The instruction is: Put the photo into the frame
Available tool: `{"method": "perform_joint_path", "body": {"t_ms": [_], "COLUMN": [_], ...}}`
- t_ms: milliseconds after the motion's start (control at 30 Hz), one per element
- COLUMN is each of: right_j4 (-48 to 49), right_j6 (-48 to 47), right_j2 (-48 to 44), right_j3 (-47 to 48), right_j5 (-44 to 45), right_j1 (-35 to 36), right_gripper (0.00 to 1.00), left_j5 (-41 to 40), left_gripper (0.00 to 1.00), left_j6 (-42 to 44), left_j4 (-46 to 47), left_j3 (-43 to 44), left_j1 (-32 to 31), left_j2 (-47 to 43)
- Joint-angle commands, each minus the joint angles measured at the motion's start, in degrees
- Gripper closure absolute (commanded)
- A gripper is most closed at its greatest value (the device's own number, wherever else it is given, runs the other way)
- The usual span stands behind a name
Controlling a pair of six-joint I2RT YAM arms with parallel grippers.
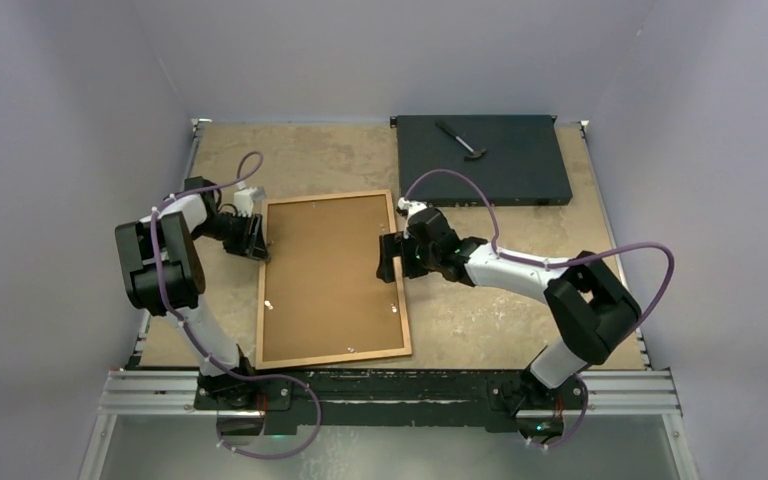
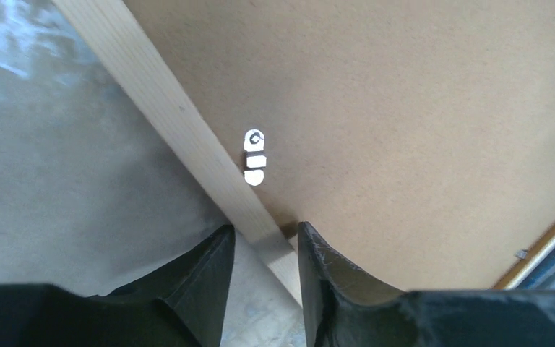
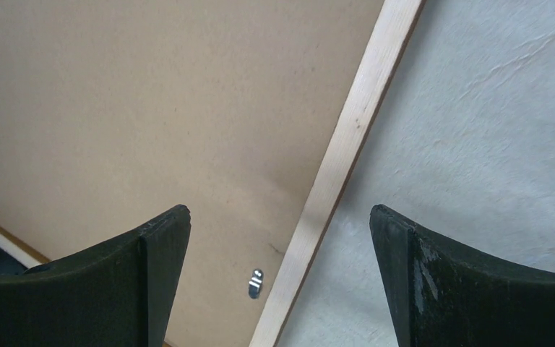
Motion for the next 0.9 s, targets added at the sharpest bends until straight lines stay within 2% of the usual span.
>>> {"method": "perform_joint_path", "body": {"t_ms": [0,200,400,600,667,800,867], "right_j4": [1.55,3.31,5.20,6.81,5.48,2.51,-1.44], "right_j6": [0.88,0.58,0.18,-0.93,-2.51,-3.68,-6.00], "right_j2": [0.03,3.41,8.55,18.67,20.96,20.07,19.67], "right_j3": [-0.57,1.47,5.45,16.75,22.02,26.19,29.31], "right_j5": [-6.80,-11.91,-16.17,-21.46,-22.60,-26.26,-26.50], "right_j1": [0.81,3.09,6.47,12.50,13.72,11.92,9.98], "right_gripper": [0.04,0.05,0.06,0.06,0.07,0.06,0.06], "left_j5": [-7.39,-10.59,-10.82,-12.14,-12.08,-9.52,-7.22], "left_gripper": [0.66,0.72,0.73,0.74,0.69,0.46,0.40], "left_j6": [-3.21,-7.39,-10.70,-13.60,-13.94,-13.67,-12.71], "left_j4": [9.80,14.20,15.96,15.41,14.05,7.36,3.61], "left_j3": [0.19,5.92,14.59,26.30,29.51,36.92,38.85], "left_j1": [-0.29,-0.29,-0.91,-2.14,-2.12,-2.06,-1.77], "left_j2": [-0.37,3.60,11.57,18.60,19.52,18.49,16.44]}}
